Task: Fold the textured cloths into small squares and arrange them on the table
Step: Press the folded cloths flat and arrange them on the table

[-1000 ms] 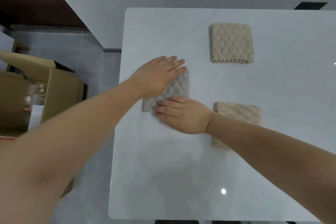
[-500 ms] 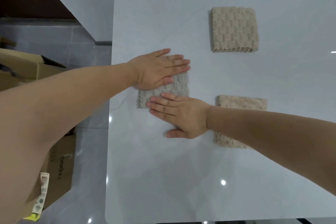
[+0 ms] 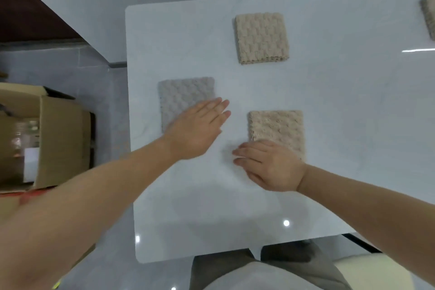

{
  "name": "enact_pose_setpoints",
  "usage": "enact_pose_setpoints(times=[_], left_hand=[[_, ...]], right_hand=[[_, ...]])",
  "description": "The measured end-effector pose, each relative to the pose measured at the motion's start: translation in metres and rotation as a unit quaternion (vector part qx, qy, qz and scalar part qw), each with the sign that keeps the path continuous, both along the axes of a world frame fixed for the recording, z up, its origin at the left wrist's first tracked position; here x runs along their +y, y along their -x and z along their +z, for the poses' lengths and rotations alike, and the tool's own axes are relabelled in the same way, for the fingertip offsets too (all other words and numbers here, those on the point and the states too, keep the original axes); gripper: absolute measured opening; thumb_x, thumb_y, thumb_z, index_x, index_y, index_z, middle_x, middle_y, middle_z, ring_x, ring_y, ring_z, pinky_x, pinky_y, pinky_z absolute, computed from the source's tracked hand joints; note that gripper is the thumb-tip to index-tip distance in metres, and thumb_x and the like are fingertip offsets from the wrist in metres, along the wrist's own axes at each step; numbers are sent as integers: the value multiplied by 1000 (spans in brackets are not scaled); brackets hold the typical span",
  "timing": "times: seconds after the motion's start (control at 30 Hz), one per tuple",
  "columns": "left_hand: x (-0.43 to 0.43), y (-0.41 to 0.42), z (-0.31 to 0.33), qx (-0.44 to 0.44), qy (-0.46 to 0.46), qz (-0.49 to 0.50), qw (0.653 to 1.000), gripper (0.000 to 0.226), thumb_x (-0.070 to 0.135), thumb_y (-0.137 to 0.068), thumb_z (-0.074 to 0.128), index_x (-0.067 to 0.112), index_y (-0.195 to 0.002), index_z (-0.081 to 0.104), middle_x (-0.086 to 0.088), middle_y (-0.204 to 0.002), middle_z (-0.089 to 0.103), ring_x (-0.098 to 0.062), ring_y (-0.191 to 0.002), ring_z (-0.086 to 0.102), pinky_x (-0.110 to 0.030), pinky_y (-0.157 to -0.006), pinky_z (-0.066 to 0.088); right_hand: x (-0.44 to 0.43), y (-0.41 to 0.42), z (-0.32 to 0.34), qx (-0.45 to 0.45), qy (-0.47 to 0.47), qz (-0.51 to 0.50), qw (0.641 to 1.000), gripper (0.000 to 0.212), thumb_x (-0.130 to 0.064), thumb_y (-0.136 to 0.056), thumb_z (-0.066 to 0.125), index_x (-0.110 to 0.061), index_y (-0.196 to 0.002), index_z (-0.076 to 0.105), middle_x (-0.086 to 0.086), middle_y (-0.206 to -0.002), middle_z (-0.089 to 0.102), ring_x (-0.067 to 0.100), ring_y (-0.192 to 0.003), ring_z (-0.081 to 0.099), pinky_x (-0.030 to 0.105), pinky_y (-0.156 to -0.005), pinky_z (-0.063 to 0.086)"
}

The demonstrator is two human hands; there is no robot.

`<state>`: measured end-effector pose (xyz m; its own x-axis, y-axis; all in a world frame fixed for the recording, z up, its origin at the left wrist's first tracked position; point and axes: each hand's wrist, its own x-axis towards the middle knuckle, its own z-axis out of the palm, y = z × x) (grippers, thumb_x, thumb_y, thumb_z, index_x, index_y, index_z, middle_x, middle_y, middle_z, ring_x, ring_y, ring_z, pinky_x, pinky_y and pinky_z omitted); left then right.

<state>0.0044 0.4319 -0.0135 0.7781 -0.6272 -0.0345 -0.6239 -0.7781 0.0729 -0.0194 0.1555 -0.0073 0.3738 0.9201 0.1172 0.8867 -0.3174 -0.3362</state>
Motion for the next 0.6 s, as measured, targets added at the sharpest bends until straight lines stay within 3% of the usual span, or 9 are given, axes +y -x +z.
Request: enact_pose_setpoints(times=[0.07,0.13,0.2,0.3,0.47,0.6], left_hand=[[-30,38,-8,-9,45,-37,998,45,17,-103,47,1,-145,51,-21,-155,44,-37,-145,40,-51,-121,29],[-64,66,-11,14,74,-74,994,44,16,-103,47,2,-145,52,-18,-155,46,-35,-145,40,-47,-124,24],[-105,76,-10,38,72,-76,994,47,20,-106,43,3,-149,46,-17,-157,42,-34,-148,35,-45,-126,18],[-150,67,-7,52,60,-19,997,49,22,-104,42,4,-150,43,-17,-157,41,-36,-149,33,-52,-121,25],[-168,58,-5,62,47,93,993,37,17,-94,60,12,-131,60,-12,-145,54,-38,-138,45,-55,-103,42],[-169,65,-6,103,33,109,988,48,17,-93,60,10,-140,56,-11,-151,50,-37,-143,42,-49,-95,50]], right_hand=[[-44,-16,2,18,19,-96,995,29,-14,-96,57,-8,-121,70,13,-130,66,36,-117,64,50,-91,53],[-73,-35,0,15,40,-159,986,34,-15,-96,55,-8,-128,65,14,-136,63,38,-122,61,53,-93,52],[-92,-53,-4,3,65,-171,983,39,-14,-99,52,-5,-136,61,14,-145,57,37,-132,55,54,-102,48],[-98,-75,-12,-5,87,-159,983,45,-19,-100,48,-5,-142,56,15,-152,49,37,-138,49,50,-109,44],[-95,-89,-20,14,72,-225,971,36,-24,-95,64,-16,-130,65,17,-136,58,40,-117,58,50,-91,48],[-97,-91,-19,39,80,-216,972,34,-28,-100,59,-21,-133,63,15,-121,60,38,-107,57,46,-85,47]])
